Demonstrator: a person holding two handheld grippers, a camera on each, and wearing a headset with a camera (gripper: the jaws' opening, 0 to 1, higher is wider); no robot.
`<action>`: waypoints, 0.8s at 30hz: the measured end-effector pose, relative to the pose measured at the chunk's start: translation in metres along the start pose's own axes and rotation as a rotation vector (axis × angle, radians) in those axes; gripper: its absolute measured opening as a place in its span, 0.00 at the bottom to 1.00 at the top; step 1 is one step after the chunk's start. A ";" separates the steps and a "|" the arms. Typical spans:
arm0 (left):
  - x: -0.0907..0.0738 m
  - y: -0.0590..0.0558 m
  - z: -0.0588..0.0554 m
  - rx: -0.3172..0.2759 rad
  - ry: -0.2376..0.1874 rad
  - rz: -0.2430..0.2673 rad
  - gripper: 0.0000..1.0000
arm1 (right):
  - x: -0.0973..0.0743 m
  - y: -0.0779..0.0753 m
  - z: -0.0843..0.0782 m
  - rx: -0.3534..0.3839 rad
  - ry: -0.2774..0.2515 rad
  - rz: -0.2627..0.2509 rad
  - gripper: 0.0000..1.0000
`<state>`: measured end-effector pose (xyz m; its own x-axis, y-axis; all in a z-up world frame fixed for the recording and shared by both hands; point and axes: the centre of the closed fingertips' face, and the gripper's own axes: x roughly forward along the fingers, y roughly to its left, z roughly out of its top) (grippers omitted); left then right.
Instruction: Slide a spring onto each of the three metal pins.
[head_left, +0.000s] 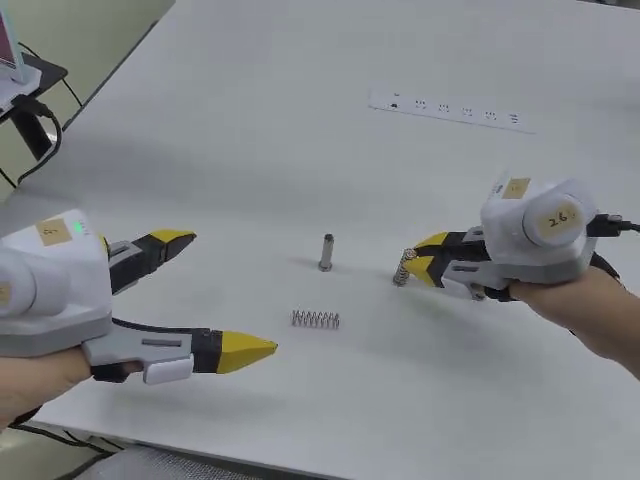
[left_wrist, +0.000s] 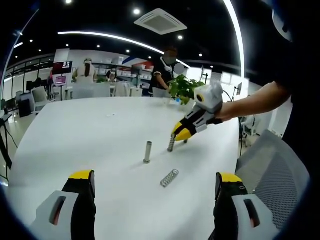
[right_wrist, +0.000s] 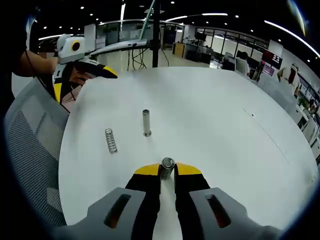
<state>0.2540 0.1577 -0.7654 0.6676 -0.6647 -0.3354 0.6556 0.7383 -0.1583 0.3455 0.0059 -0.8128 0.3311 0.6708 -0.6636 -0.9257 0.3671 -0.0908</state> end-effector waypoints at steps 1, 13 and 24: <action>0.000 0.000 0.000 0.002 0.001 0.001 0.97 | 0.000 0.000 -0.001 -0.006 0.005 -0.002 0.08; 0.001 -0.002 0.000 0.003 0.001 -0.004 0.97 | -0.001 -0.002 0.001 -0.024 0.013 -0.005 0.08; 0.001 0.000 0.006 0.014 -0.006 -0.004 0.97 | -0.012 -0.007 0.004 -0.021 -0.010 -0.025 0.17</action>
<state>0.2569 0.1561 -0.7602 0.6668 -0.6685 -0.3293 0.6633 0.7339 -0.1467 0.3491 -0.0018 -0.8013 0.3561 0.6679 -0.6535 -0.9206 0.3706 -0.1228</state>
